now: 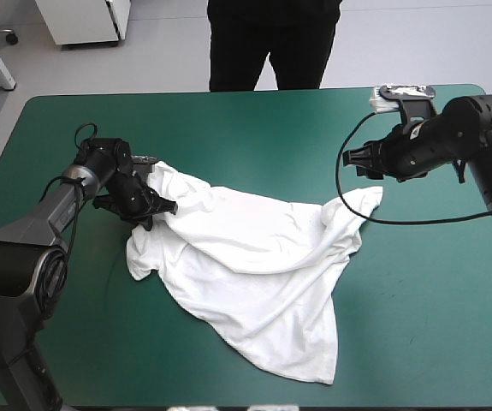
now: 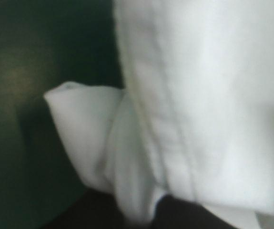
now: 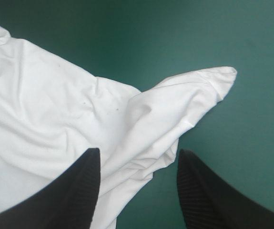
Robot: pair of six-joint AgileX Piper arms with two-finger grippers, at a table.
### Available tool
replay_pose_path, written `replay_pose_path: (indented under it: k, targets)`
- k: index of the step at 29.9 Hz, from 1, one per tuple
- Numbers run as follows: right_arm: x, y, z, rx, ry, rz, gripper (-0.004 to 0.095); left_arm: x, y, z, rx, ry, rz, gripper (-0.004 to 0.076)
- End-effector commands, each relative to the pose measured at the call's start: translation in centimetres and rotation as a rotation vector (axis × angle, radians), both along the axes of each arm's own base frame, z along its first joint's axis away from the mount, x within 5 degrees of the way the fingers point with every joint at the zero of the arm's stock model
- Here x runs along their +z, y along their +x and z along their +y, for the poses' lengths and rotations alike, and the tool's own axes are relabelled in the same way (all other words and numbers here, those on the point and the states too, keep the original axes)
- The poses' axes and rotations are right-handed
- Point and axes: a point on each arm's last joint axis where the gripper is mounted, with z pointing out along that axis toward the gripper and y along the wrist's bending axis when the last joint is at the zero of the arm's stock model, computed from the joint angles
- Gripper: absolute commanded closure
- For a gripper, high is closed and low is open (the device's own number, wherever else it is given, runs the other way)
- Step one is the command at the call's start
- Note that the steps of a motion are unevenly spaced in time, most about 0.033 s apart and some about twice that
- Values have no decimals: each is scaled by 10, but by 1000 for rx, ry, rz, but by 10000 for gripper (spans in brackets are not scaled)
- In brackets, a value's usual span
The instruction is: Fold the cloth
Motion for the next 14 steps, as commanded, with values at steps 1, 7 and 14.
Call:
replay_pose_path:
  k: [1,7,14]
  targets:
    - [17,-25,16,82,11,-60,443,3,1,2,6,16,-25,733]
    - [-24,-65,62,215,-29,89,353,3,1,2,6,16,-25,733]
    - [-65,-111,99,291,-128,209,328,3,1,2,8,16,-27,733]
